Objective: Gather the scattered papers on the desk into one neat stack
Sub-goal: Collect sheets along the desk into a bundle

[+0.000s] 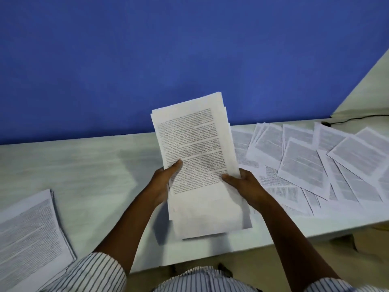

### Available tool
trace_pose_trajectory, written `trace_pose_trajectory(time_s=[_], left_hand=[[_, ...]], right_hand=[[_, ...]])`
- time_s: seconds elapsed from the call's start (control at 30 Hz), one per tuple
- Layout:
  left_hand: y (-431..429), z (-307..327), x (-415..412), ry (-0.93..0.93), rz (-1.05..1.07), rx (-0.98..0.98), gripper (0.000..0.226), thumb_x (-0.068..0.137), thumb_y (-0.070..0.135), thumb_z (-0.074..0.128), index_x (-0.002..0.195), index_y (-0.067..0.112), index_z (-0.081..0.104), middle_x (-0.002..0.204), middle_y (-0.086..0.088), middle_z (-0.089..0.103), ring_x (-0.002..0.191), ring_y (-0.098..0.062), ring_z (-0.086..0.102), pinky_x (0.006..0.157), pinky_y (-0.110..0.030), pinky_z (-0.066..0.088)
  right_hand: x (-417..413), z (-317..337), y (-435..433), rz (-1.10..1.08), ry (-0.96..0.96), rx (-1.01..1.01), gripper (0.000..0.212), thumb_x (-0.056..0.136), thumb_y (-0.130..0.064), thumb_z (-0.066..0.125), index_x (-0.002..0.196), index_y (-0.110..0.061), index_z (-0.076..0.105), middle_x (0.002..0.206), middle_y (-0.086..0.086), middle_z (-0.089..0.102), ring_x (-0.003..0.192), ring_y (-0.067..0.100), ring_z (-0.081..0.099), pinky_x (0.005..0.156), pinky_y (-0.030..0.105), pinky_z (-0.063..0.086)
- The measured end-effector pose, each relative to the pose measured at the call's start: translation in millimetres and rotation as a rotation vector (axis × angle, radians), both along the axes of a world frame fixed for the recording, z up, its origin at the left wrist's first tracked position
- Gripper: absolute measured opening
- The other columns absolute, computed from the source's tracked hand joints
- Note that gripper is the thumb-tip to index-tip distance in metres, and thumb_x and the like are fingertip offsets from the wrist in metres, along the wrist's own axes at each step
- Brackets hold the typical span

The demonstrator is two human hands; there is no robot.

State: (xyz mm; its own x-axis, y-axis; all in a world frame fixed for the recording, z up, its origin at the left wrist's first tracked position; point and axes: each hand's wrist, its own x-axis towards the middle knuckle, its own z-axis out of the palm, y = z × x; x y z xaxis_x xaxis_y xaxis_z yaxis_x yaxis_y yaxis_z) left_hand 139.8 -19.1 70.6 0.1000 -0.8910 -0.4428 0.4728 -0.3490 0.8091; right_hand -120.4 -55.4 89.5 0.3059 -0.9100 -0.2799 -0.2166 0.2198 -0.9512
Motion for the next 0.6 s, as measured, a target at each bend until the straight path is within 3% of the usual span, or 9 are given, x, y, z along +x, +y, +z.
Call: trace_pose_trajectory(time_s=[0.13,0.23,0.33,0.43,0.47,0.6], left_hand=[[-14,15,-2,-0.088,0.051,-0.091,0.037,0.087,0.010,0.071,0.124,0.011,0.065,0.122,-0.009,0.070,0.110,-0.027,0.068,0.098,-0.043,0.053],[-19,32,-10,-0.108,0.123,-0.139,0.025,0.089,0.007,0.069,0.113,0.015,0.069,0.113,-0.005,0.074,0.103,-0.024,0.071,0.086,-0.037,0.058],[-24,54,-18,-0.155,0.210,-0.235,0.024,0.089,0.006,0.070,0.108,0.020,0.070,0.107,0.002,0.076,0.099,-0.015,0.072,0.083,-0.028,0.059],[-30,77,-24,-0.149,0.239,-0.314,0.028,0.088,0.005,0.070,0.111,0.020,0.069,0.114,-0.001,0.074,0.107,-0.019,0.070,0.093,-0.034,0.055],[-31,83,-27,-0.135,0.238,-0.332,0.029,0.088,0.004,0.069,0.113,0.019,0.068,0.115,-0.002,0.073,0.108,-0.020,0.070,0.092,-0.036,0.056],[-34,92,-38,-0.092,0.218,-0.388,0.040,0.080,0.014,0.073,0.119,0.018,0.066,0.119,-0.003,0.072,0.111,-0.022,0.068,0.093,-0.037,0.055]], right_hand=[[1,7,-16,-0.054,-0.044,-0.043,0.028,0.084,-0.025,0.077,0.112,-0.020,0.073,0.102,-0.005,0.077,0.093,0.014,0.073,0.079,0.027,0.058],[-3,4,-18,-0.172,-0.081,-0.055,0.023,0.084,-0.022,0.077,0.106,-0.024,0.074,0.095,-0.011,0.077,0.083,0.005,0.073,0.065,0.015,0.052],[-7,-4,-21,-0.331,-0.148,-0.007,0.023,0.081,-0.022,0.079,0.103,-0.018,0.072,0.089,-0.009,0.075,0.082,0.011,0.068,0.075,0.026,0.051],[-3,-9,-20,-0.505,-0.423,0.195,0.056,0.065,-0.042,0.088,0.114,-0.022,0.067,0.112,0.000,0.070,0.097,0.019,0.065,0.086,0.039,0.054],[0,-10,-18,-0.529,-0.530,0.265,0.059,0.064,-0.048,0.087,0.114,-0.024,0.067,0.117,0.002,0.068,0.099,0.020,0.064,0.090,0.041,0.052],[9,-17,-15,-0.462,-0.887,0.479,0.057,0.086,-0.049,0.066,0.135,-0.022,0.056,0.133,0.010,0.063,0.123,0.030,0.059,0.110,0.055,0.040]])
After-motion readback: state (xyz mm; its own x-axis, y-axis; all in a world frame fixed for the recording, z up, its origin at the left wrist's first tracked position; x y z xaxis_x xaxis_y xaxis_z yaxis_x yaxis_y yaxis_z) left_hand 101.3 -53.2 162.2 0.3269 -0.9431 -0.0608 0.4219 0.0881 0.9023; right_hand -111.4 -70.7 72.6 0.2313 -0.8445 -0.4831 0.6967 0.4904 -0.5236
